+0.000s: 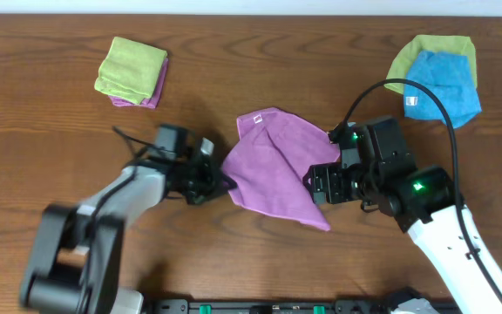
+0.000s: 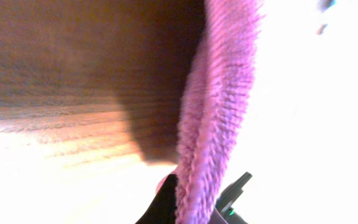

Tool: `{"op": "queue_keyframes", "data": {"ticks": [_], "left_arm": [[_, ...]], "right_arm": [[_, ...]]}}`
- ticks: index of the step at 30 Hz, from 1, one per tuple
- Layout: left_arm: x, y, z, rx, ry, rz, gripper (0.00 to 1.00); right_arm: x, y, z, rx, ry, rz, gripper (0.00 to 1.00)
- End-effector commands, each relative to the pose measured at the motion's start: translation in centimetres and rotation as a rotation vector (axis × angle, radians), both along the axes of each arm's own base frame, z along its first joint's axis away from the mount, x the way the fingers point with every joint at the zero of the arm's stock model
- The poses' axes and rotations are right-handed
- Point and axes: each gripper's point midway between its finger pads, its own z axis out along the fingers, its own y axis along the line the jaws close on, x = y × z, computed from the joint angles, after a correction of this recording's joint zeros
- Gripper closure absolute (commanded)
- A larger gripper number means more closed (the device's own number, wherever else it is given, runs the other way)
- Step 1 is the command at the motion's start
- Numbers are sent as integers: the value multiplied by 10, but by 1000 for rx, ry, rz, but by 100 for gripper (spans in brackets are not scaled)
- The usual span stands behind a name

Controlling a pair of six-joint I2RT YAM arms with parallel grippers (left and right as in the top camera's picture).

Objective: Fold the cloth

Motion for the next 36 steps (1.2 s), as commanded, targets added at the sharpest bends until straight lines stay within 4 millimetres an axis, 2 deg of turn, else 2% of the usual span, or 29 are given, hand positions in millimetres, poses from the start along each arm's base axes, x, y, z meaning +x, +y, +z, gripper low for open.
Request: {"op": "queue_keyframes", "data": {"ticks": [1, 4, 8, 16, 21, 29, 36], "left_arm": [[10, 18, 23, 20, -97, 34, 94], [4, 32, 32, 53, -112, 45, 94], [-9, 47, 32, 128, -101, 47, 94], [-17, 56, 29, 184, -85, 52, 94], [-22, 57, 28, 192, -83, 29, 94], [-50, 71, 13, 295, -32, -66, 94], [-55, 71, 12, 297, -13, -79, 94]], "right_arm": [[-2, -3, -2, 1, 6, -19, 14], [-8, -5, -14, -4, 37, -24, 13], [-28, 3, -43, 54, 135, -17, 13], [-57, 13, -88, 157, 283, -64, 13], [-76, 14, -102, 181, 369, -84, 14], [-88, 10, -118, 187, 436, -167, 18], [-92, 15, -131, 239, 460, -211, 20]]}}
